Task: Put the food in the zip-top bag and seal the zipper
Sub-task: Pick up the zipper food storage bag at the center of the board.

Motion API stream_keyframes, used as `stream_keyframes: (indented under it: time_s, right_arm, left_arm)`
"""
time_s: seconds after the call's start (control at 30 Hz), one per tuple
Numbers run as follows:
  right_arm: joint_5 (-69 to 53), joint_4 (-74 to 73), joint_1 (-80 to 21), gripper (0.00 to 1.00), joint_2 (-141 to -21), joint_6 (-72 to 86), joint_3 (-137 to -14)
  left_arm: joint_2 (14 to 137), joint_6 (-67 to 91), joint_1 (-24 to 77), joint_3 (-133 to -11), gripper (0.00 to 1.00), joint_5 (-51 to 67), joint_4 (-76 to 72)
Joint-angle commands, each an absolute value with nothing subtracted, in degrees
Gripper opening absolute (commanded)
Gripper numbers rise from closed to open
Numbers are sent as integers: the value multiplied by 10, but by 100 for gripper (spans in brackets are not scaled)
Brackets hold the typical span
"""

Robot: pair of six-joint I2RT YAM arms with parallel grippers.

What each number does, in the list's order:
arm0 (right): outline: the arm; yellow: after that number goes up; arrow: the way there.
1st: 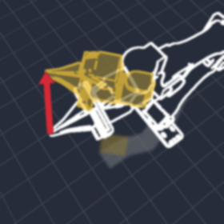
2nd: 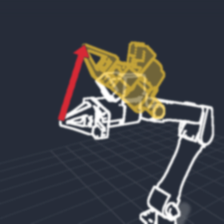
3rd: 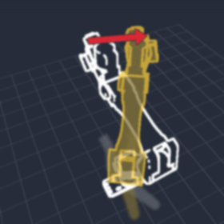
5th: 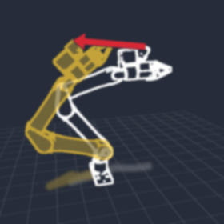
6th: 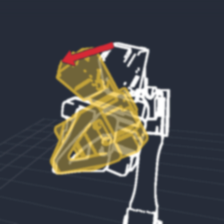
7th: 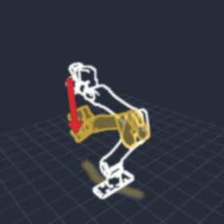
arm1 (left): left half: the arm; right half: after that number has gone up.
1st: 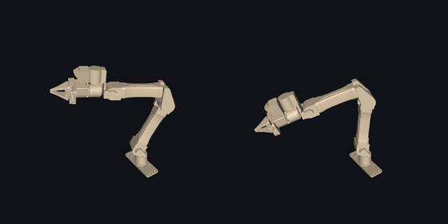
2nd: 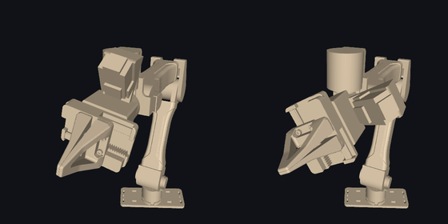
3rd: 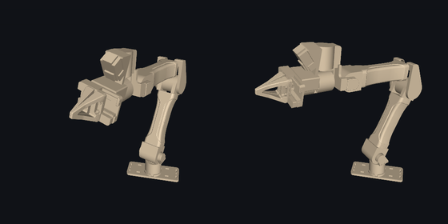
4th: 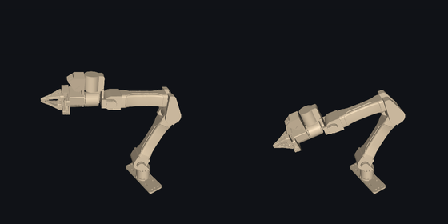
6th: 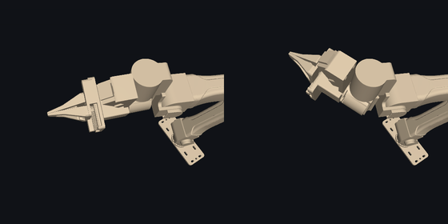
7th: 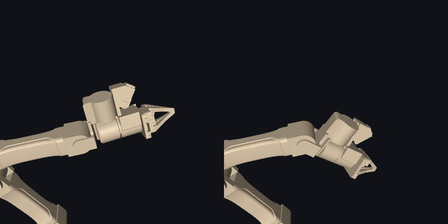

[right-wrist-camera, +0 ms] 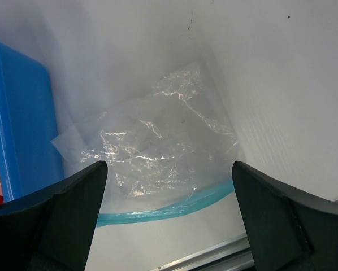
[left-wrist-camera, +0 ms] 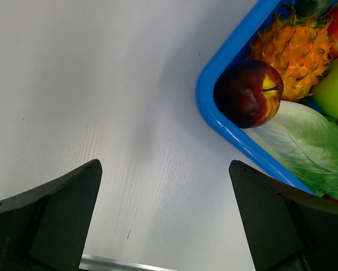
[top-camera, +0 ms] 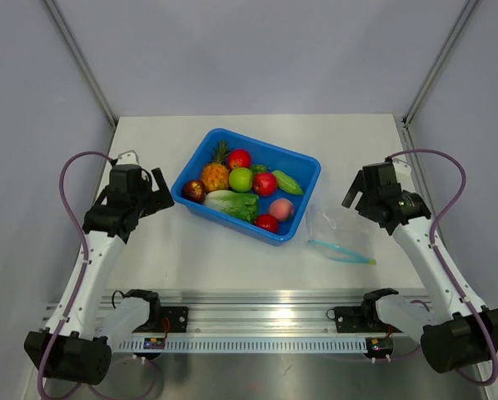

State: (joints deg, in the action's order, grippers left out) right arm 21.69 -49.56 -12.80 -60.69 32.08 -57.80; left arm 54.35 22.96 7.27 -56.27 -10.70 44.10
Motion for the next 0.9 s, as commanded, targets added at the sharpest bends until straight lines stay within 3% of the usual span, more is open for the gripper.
stream_keyframes:
  time_s: [0.0, 0.27, 0.57, 0.87]
  right_arm:
    - [182, -472, -127, 99, -588, 301, -572]
    - [36, -457, -127, 99, -590, 308, -552]
    - [22, -510, -150, 99, -557, 335, -528]
    - [108, -519, -308, 99, -590, 428, -545]
  left_arm:
    - [548, 229, 71, -584, 99, -99, 425]
    - [561, 221, 71, -598, 99, -80, 430]
    - [550, 228, 80, -578, 99, -58, 413]
    - [556, 235, 96, -587, 99, -60, 413]
